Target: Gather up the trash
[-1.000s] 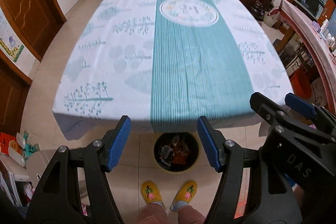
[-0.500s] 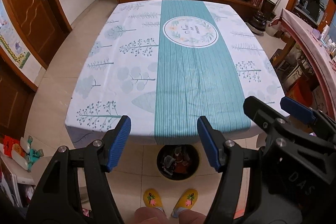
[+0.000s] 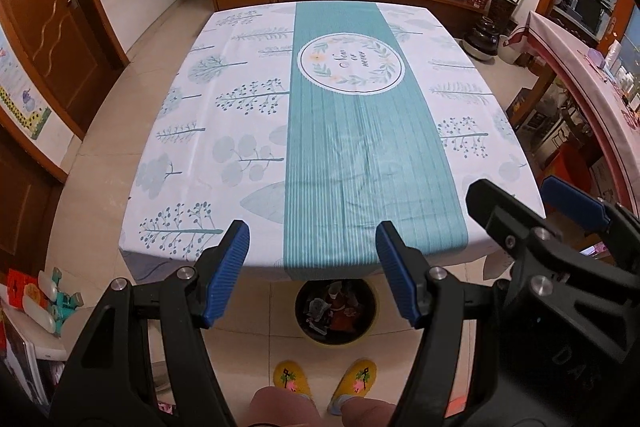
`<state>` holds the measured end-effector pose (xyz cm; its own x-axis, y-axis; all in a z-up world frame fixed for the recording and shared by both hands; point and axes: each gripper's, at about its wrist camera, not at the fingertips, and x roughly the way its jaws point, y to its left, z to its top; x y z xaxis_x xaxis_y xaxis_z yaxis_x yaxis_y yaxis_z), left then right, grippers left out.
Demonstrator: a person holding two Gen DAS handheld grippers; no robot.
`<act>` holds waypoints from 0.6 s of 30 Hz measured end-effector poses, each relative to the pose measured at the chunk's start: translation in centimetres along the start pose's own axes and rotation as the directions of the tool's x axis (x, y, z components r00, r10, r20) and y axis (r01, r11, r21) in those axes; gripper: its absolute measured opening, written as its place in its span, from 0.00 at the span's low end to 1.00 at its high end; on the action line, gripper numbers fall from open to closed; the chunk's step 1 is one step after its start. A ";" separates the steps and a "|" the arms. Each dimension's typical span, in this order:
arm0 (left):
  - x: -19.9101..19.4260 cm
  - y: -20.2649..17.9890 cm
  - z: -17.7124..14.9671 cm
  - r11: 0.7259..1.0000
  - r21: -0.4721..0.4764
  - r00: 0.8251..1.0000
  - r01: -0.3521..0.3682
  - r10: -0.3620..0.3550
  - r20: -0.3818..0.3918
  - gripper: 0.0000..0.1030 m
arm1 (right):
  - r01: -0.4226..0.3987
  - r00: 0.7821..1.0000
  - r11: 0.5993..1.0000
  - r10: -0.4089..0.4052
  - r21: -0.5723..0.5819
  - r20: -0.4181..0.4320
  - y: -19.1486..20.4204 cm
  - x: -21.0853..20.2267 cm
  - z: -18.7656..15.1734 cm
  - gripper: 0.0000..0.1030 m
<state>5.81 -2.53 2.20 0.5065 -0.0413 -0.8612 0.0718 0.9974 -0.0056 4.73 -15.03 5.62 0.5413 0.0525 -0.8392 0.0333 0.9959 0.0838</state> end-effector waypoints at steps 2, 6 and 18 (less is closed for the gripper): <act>0.1 -0.2 0.1 1.000 0.005 1.000 0.005 -0.005 0.001 0.61 | 0.007 1.000 1.000 -0.007 0.005 0.004 -0.3 -0.1 0.1 0.74; 0.3 -0.7 0.2 1.000 0.010 1.000 0.019 -0.019 -0.003 0.61 | 0.021 1.000 1.000 -0.021 0.011 0.007 -0.7 -0.2 0.1 0.74; 1.1 -0.6 0.4 0.997 -0.020 0.998 0.070 -0.070 -0.003 0.61 | 0.054 0.998 0.998 -0.053 -0.012 0.029 -0.6 -0.4 0.4 0.74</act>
<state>6.66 -3.23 1.51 0.4973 -0.1107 -0.8605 0.0896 0.9931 -0.0759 4.81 -15.64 6.13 0.5632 -0.0029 -0.8263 0.0521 0.9981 0.0320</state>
